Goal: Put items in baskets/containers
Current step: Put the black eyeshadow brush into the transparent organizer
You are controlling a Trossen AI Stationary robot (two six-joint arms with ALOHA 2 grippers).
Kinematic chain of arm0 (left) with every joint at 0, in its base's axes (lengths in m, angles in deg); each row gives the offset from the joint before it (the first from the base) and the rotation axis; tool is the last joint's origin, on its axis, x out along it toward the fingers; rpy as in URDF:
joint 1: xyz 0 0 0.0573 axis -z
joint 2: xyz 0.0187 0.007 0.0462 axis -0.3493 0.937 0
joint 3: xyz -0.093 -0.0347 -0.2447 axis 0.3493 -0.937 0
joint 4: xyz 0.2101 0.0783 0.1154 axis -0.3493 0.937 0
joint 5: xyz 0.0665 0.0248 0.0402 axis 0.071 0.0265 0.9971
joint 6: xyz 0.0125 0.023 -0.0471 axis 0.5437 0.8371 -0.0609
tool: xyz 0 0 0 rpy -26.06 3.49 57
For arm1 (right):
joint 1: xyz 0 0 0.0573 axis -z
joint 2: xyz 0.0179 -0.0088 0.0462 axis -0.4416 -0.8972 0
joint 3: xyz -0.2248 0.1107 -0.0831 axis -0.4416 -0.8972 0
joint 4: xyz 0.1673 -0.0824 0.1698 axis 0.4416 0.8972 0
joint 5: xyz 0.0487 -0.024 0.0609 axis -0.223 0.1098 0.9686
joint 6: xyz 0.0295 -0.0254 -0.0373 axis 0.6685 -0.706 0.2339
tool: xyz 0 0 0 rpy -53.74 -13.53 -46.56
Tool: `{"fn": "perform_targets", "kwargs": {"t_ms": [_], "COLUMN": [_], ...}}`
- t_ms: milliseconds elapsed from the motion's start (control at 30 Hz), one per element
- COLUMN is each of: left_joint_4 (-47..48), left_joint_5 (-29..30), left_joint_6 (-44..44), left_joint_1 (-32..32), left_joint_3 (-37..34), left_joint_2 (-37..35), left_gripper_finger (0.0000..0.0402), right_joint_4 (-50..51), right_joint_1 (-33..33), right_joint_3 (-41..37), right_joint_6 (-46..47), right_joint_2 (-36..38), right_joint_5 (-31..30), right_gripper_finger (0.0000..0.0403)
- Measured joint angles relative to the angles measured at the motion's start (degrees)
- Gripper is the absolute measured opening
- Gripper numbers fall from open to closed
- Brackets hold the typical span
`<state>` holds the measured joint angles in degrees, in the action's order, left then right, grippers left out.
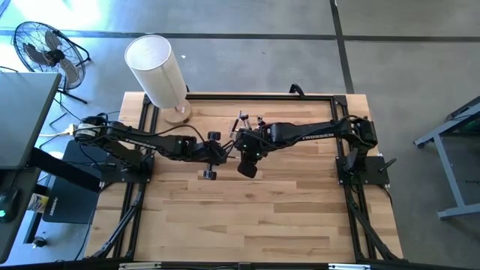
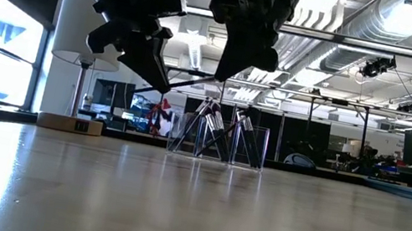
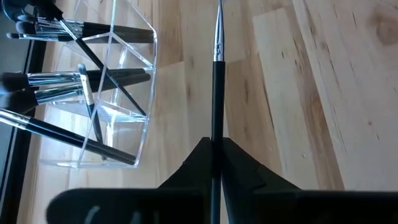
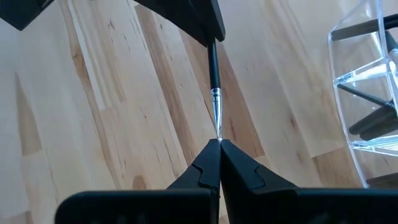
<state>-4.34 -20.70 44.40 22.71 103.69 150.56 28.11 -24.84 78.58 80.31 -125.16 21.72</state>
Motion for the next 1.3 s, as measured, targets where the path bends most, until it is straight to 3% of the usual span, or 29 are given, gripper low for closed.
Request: {"fn": "perform_targets", "kwargs": {"t_ms": [267,700,867,1000,1167,1300], "left_joint_4": [0.34,1.88,2.82,-1.17,-12.97,-25.34], "left_joint_5": [-0.22,-0.49,-9.62,-15.18,-23.15,-27.36], "left_joint_6": [-1.25,-6.59,-13.01,-17.85,-23.30,-28.36], "left_joint_1": [0.00,-0.12,-3.23,-5.75,-6.49,-6.49], "left_joint_3": [0.00,0.00,-1.21,-3.84,-5.38,-5.35], "left_joint_2": [0.00,0.02,0.02,-1.01,-2.67,-2.80], "left_gripper_finger": [0.0007,0.0007,0.0007,0.0008,0.0009,0.0010], "right_joint_4": [-1.52,-2.47,6.32,8.45,-6.66,-35.00], "right_joint_1": [0.00,0.04,-0.88,-4.26,-9.25,-12.69], "right_joint_3": [0.00,0.07,-0.93,-9.45,-27.55,-42.47], "right_joint_6": [1.36,0.92,3.58,9.76,23.42,29.51], "right_joint_2": [0.00,2.77,8.05,14.30,25.07,32.45], "right_joint_5": [-0.04,-0.92,-6.52,-11.35,-14.90,-26.34], "right_gripper_finger": [0.0016,0.0126,0.0138,0.0131,0.0112,0.0101]}}
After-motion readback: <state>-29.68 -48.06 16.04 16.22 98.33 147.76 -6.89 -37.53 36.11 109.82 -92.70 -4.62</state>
